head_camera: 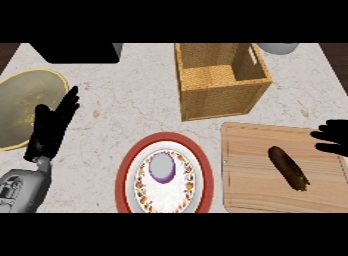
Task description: Pick the sweet potato from the cutting board and place it in the basket
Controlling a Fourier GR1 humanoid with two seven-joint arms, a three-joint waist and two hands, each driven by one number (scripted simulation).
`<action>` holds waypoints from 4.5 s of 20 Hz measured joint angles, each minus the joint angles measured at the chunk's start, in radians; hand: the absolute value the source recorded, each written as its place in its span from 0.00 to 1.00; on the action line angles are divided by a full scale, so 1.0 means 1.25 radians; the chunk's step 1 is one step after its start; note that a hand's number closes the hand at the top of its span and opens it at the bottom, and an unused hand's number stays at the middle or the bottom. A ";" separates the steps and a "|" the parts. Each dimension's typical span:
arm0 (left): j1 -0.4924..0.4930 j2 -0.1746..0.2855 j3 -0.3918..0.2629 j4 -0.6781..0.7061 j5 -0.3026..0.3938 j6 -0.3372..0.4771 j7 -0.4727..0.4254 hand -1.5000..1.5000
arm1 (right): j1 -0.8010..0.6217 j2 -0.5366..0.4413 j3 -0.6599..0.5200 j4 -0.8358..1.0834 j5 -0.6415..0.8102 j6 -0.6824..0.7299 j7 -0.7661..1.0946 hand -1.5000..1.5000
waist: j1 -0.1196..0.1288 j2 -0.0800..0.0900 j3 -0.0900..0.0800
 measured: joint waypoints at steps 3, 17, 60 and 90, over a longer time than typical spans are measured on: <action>0.000 -0.010 0.004 -0.010 -0.011 -0.001 0.012 0.50 | 0.020 0.017 -0.029 0.016 0.019 -0.016 -0.023 0.00 | -0.001 0.000 0.000; 0.005 -0.028 0.042 -0.018 -0.036 -0.038 0.013 0.50 | -0.037 0.202 0.050 0.139 0.200 -0.042 -0.030 0.00 | 0.005 0.000 0.000; -0.008 -0.112 0.111 -0.025 -0.132 -0.085 0.023 0.50 | -0.102 0.497 0.012 0.446 0.578 -0.200 -0.163 1.00 | 0.004 -0.002 -0.002; -0.078 -0.160 0.038 0.006 -0.151 -0.126 0.017 0.50 | -0.494 0.908 0.048 0.410 0.395 -0.305 0.972 1.00 | 0.151 0.013 0.003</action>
